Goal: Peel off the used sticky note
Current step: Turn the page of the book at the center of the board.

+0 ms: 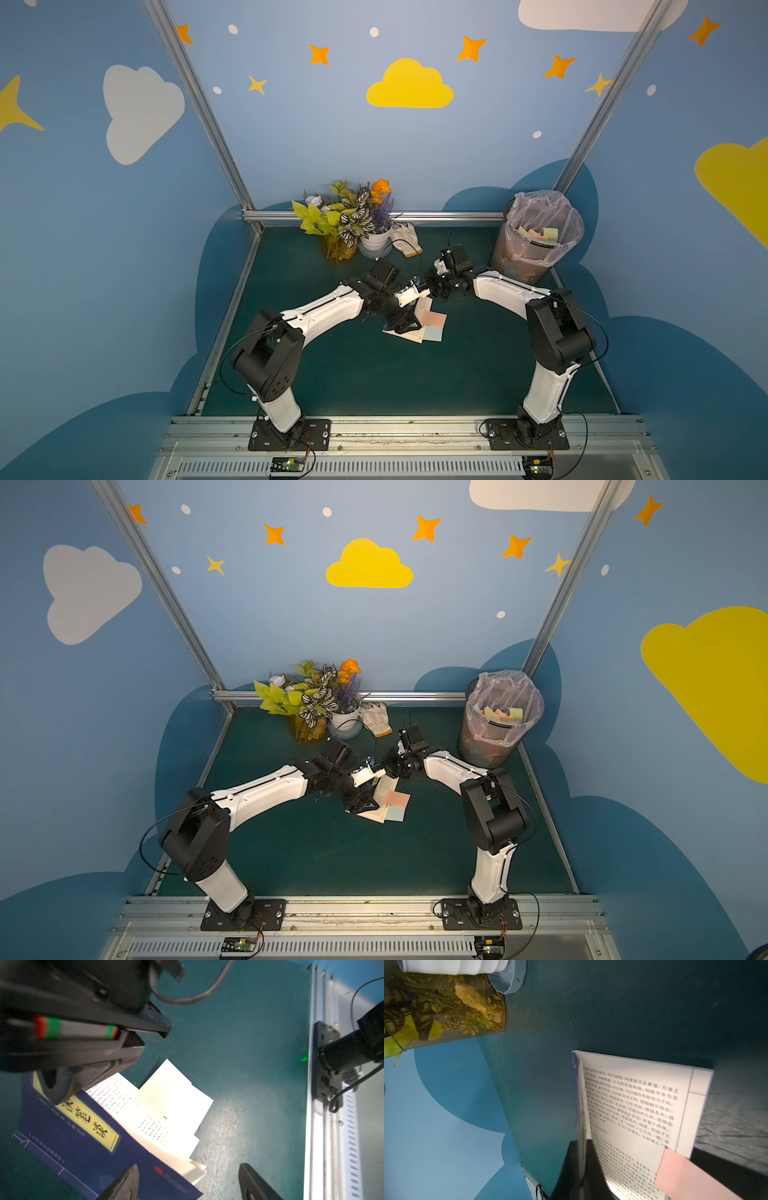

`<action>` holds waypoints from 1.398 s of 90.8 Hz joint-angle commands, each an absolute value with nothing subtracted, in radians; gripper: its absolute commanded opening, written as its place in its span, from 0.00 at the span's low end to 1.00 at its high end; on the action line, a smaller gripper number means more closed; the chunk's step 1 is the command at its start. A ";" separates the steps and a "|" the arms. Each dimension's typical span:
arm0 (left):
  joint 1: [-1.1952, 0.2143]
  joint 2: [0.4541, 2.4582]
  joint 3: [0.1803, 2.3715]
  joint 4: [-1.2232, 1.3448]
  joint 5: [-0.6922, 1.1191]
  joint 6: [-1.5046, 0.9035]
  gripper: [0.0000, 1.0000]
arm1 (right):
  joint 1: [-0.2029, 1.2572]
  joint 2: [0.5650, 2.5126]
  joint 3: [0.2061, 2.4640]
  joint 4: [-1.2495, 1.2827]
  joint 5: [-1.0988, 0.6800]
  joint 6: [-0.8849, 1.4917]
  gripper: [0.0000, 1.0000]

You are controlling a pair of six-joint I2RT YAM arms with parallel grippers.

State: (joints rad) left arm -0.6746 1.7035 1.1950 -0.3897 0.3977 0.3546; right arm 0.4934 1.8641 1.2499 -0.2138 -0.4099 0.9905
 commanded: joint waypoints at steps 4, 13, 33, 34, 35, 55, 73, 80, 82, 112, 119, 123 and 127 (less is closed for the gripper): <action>-0.741 1.697 1.200 -0.395 0.143 0.410 0.80 | 0.497 1.861 1.287 -0.258 -0.399 1.018 0.00; -0.791 1.719 1.189 -0.357 0.014 0.417 0.80 | 0.497 1.868 1.297 -0.265 -0.404 1.035 0.00; -0.877 1.774 1.187 -0.309 -0.221 0.454 0.80 | 0.498 1.872 1.297 -0.256 -0.412 1.061 0.00; -0.880 1.776 1.187 -0.306 -0.231 0.456 0.80 | 0.498 1.872 1.297 -0.256 -0.412 1.062 0.00; -0.884 1.778 1.185 -0.305 -0.240 0.459 0.80 | 0.498 1.872 1.296 -0.256 -0.411 1.063 0.00; -0.914 1.800 1.185 -0.267 -0.406 0.465 0.70 | 0.497 1.871 1.299 -0.256 -0.407 1.071 0.00; -0.908 1.763 1.179 -0.277 -0.385 0.428 0.44 | 0.497 1.880 1.311 -0.272 -0.402 1.056 0.00; -0.890 1.740 1.174 -0.293 -0.322 0.384 0.31 | 0.496 1.884 1.319 -0.289 -0.395 1.037 0.01; -0.883 1.736 1.174 -0.302 -0.301 0.372 0.28 | 0.494 1.885 1.320 -0.292 -0.394 1.030 0.02; -0.608 1.684 1.103 -0.297 0.336 0.141 0.03 | 0.453 1.854 1.318 -0.316 -0.441 0.918 0.51; -0.540 1.671 1.055 -0.227 0.484 0.089 0.03 | 0.434 1.829 1.304 -0.319 -0.455 0.887 0.68; -0.498 1.674 1.035 -0.184 0.544 0.058 0.03 | 0.423 1.814 1.295 -0.319 -0.460 0.874 0.72; -0.464 1.682 1.022 -0.151 0.626 0.026 0.03 | 0.413 1.797 1.280 -0.321 -0.466 0.860 0.74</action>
